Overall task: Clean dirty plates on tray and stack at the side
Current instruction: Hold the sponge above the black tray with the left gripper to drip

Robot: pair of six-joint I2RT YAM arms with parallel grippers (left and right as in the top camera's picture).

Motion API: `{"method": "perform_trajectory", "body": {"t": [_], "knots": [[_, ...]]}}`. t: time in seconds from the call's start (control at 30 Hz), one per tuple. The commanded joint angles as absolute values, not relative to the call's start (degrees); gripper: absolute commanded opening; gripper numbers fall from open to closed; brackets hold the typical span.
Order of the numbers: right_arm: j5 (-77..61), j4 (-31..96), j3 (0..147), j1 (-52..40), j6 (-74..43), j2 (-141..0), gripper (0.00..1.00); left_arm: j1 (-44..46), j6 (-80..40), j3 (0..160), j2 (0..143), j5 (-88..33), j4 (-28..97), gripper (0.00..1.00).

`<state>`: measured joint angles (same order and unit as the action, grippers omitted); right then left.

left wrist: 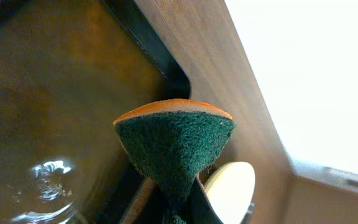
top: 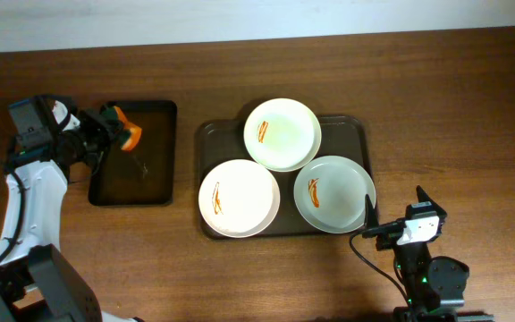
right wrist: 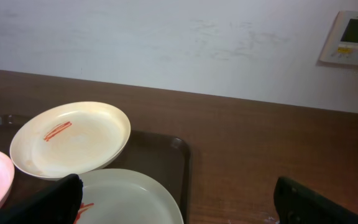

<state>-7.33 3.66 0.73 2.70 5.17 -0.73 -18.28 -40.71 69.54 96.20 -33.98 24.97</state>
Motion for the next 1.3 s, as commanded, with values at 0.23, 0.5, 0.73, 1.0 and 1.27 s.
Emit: {"method": "perform_trajectory", "body": {"t": [0.23,0.5,0.73,1.0,1.27], "knots": [[-6.85,3.88,0.32,3.14,5.58,-0.40,0.99,-20.05,-77.47,70.24,94.45,-53.82,24.95,0.00],[-6.83,3.88,0.32,3.14,5.58,-0.40,0.98,-24.62,-82.94,70.24,94.48,-53.82,24.93,0.00],[-6.85,3.86,0.32,3.14,5.56,-0.40,0.98,-25.36,-86.17,70.24,94.48,-57.65,24.91,0.00],[-6.85,3.88,0.32,3.14,5.58,-0.40,0.98,-25.36,-86.08,70.24,94.48,-56.66,24.93,0.00],[-6.83,3.88,0.32,3.14,5.58,-0.40,0.98,-25.36,-86.08,70.24,94.48,-55.70,24.95,0.00]]}}
